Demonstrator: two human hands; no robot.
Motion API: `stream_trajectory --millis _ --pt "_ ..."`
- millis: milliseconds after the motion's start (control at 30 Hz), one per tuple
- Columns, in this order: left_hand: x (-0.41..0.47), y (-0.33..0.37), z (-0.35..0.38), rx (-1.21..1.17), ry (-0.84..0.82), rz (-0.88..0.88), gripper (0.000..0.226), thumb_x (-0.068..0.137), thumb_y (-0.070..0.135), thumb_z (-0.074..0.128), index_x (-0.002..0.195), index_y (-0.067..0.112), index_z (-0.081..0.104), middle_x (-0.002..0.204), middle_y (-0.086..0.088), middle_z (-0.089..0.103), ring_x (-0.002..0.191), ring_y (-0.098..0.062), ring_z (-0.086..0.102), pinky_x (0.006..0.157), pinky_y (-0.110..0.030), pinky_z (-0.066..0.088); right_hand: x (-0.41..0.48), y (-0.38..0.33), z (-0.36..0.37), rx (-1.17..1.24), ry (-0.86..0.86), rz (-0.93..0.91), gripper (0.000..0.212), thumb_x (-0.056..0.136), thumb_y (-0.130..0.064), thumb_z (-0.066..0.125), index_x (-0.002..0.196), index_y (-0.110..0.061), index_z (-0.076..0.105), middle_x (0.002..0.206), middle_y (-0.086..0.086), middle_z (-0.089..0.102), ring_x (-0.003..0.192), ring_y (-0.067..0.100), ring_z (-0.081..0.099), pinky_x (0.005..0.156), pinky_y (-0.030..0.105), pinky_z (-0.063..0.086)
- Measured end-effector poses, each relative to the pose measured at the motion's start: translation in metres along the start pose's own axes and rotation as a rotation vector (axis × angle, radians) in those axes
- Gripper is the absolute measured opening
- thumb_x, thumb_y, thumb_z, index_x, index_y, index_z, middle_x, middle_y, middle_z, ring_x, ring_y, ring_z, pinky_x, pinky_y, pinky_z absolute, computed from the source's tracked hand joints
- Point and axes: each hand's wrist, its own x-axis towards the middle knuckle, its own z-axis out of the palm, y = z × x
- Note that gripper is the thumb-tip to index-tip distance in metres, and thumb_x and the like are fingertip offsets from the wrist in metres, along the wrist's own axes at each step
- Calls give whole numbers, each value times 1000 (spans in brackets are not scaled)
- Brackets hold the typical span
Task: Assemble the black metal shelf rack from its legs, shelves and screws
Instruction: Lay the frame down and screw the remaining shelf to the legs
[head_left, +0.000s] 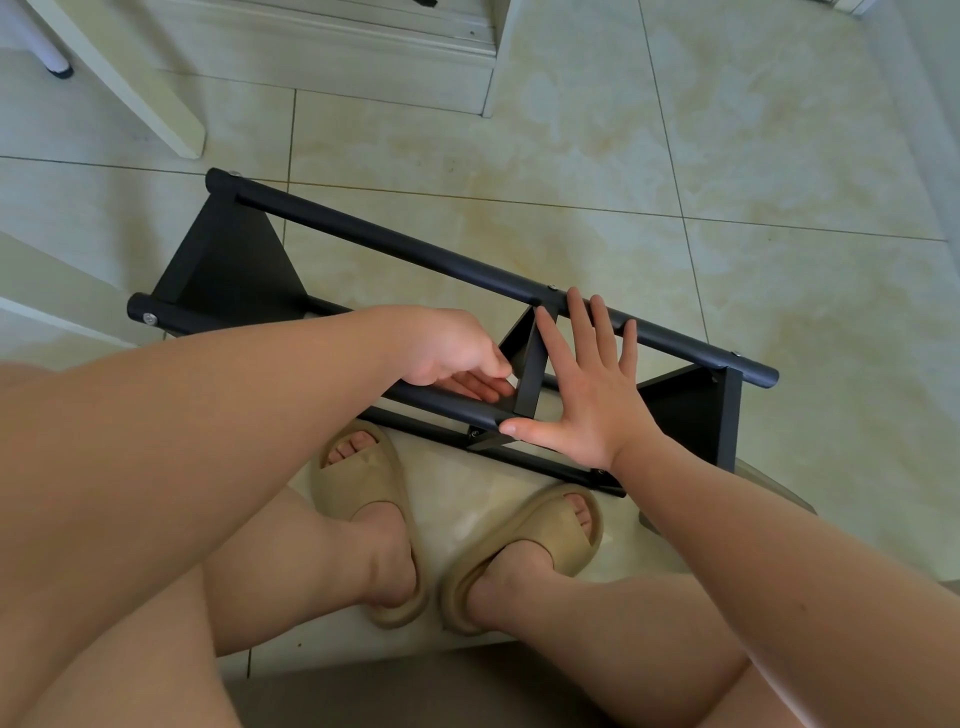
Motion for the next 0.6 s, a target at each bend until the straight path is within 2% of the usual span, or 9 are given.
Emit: stream_trajectory --millis 100,233,400,467,500,567,600 --pt "-1 0 -2 59 -12 9 7 101 16 57 96 15 62 73 5 76 78 -10 72 85 -27 57 0 0 0 0 2 -1 123 68 -100 26 162 -27 -3 168 11 -16 153 34 -21 120 64 -10" --pt "-1 0 -7 193 -39 -2 9 101 16 58 97 18 66 76 8 77 75 -5 72 79 -22 54 1 0 0 -8 4 2 123 67 -101 25 162 -27 -3 168 11 -15 153 34 -20 120 64 -9" --pt "-2 -1 -8 278 -42 3 11 100 17 58 95 19 68 77 11 76 76 -3 70 81 -23 51 1 0 0 -12 3 2 122 68 -101 25 162 -28 -4 168 11 -16 153 34 -21 120 64 -10" --pt "-3 -1 -8 334 -38 11 13 100 18 59 101 16 71 82 9 77 85 -9 71 83 -26 52 1 0 1 -12 3 2 123 68 -100 25 162 -28 -4 168 11 -16 153 34 -21 120 64 -10" --pt "-3 -1 -8 379 -38 14 15 100 20 59 103 16 73 91 5 78 95 -15 70 91 -30 52 1 0 1 -11 2 3 123 67 -100 25 162 -28 -4 168 11 -16 153 34 -21 120 64 -10" --pt "-3 0 -8 478 -33 23 16 99 25 60 99 19 75 109 -4 74 111 -27 65 105 -40 47 1 0 1 -12 -1 3 123 67 -100 24 162 -27 -3 168 11 -16 153 34 -21 120 64 -10" --pt "-3 -1 -8 524 -28 34 14 98 26 61 93 23 74 112 -6 72 113 -30 63 106 -43 45 1 0 1 -13 -1 3 123 67 -100 24 162 -27 -4 168 11 -16 153 34 -21 120 64 -10"
